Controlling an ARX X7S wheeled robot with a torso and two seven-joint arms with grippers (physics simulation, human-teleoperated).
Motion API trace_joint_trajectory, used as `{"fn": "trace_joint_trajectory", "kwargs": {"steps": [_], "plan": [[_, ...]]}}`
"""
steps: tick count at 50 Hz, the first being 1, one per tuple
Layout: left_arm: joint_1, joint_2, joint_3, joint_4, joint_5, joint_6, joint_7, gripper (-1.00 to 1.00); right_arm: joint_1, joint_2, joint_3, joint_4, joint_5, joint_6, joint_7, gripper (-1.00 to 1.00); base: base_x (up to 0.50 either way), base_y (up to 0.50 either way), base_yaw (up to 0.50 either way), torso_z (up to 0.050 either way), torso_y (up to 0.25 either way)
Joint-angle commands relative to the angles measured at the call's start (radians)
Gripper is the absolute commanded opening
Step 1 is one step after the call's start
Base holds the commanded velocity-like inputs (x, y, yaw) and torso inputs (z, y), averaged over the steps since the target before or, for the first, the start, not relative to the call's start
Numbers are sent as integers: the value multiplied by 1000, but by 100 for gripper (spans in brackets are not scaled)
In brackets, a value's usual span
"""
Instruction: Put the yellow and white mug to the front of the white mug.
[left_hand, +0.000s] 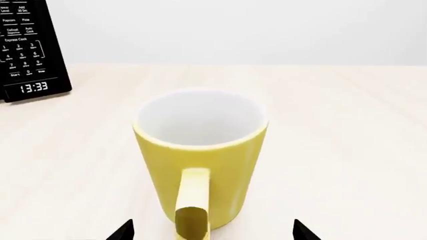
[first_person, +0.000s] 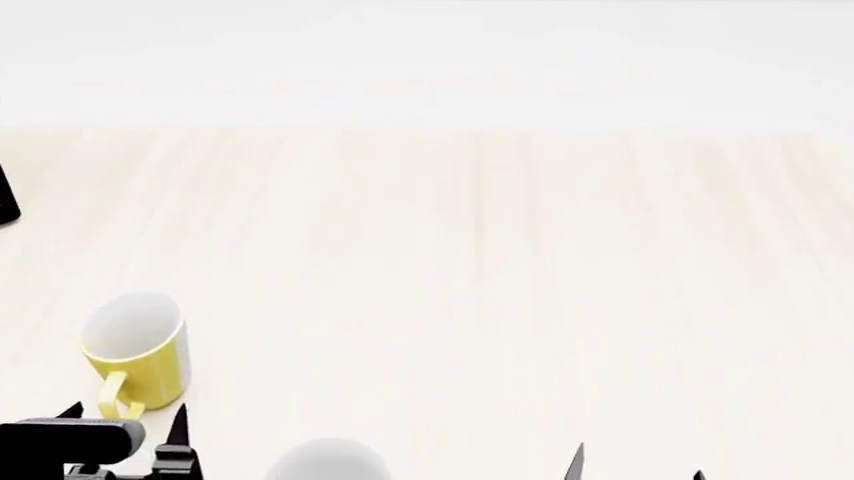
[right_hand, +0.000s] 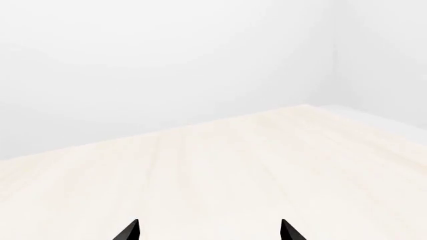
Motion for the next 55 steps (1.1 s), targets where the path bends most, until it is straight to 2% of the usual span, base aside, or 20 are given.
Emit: {"fn": "trace_joint_trajectory", "kwargs": {"steps": [1,14,15,36,43,48,52,54,55], "plan": [[-33,16,-19,-73,10,16,27,100,1,-11,9,8,-21,-7,-11,100,0,0,0,0,0],[-30,14,-14,-68,0,17,33,100,1,-4,2,6,-15,-9,-3,100,0,0,0,0,0],[-28,14,-15,-65,-4,19,36,-100,1,-3,2,6,-15,-10,-3,100,0,0,0,0,0],[-25,10,-13,-68,-24,29,47,-100,0,8,-6,6,-4,-12,9,100,0,0,0,0,0],[-4,-4,-12,7,-51,-7,61,-100,-1,11,-7,5,0,-14,12,100,0,0,0,0,0],[-23,-33,14,41,-51,-25,111,-100,-3,14,-8,2,4,-18,13,100,0,0,0,0,0],[-46,-59,31,42,-91,-31,215,-100,-7,18,-6,-6,9,-19,15,100,0,0,0,0,0],[-60,-94,27,114,-173,-92,309,-100,-8,19,-7,-7,10,-21,16,100,0,0,0,0,0],[-66,-102,25,132,-186,-111,316,-100,-8,19,-8,-7,10,-21,16,100,0,0,0,0,15]]}}
